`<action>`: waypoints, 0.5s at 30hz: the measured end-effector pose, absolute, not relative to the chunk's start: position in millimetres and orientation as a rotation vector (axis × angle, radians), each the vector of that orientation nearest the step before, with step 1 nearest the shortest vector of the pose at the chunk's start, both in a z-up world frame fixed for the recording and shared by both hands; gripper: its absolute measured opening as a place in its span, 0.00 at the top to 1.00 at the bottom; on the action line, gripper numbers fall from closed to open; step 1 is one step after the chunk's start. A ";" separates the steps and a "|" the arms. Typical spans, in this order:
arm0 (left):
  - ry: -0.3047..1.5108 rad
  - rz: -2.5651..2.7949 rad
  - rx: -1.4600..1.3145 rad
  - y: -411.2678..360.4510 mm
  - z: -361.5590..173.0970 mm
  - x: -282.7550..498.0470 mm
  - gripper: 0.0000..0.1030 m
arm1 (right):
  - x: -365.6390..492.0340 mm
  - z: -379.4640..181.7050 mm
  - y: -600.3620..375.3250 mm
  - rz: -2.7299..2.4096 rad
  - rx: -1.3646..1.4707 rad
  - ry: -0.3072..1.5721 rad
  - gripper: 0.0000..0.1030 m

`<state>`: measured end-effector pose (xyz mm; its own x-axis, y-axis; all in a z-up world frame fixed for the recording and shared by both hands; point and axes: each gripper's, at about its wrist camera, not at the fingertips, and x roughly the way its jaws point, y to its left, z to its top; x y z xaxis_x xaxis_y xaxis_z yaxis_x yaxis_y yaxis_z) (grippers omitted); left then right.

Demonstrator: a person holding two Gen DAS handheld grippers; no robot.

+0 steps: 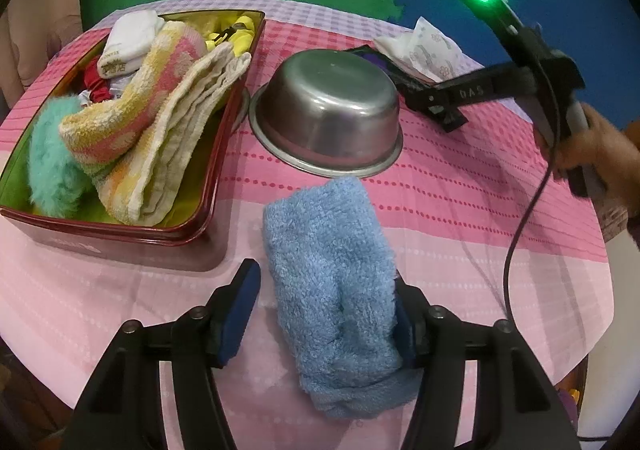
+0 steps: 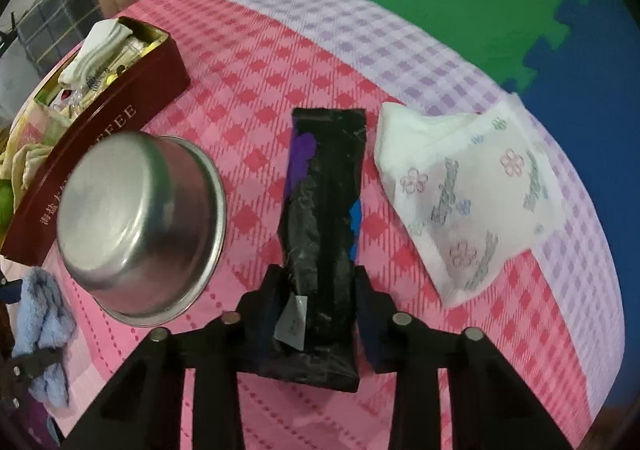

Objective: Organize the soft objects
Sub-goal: 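Hold the blue towel in the left tool while the right tool grasps the black packet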

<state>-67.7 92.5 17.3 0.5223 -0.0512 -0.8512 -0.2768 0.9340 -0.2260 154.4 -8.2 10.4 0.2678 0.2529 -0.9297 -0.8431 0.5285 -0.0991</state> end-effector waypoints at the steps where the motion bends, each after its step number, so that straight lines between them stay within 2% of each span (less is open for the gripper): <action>1: 1.015 0.139 -0.355 92.4 17.3 -68.1 0.45 | 147.9 11.3 -13.5 0.822 -0.664 1.043 0.69; 6: 0.999 0.146 -0.323 86.3 18.0 -73.0 0.46 | 116.1 16.6 -47.0 0.818 -0.507 1.048 0.70; 9: 0.993 0.147 -0.311 83.2 18.6 -74.7 0.50 | 93.5 13.2 -76.2 0.800 -0.391 1.062 0.70; 11: 0.988 0.141 -0.314 82.9 19.3 -75.8 0.59 | 76.9 14.2 -96.2 0.785 -0.300 1.061 0.70; 15: 0.980 0.111 -0.324 81.2 22.8 -76.9 0.66 | 46.2 10.1 -136.9 0.735 -0.199 1.044 0.70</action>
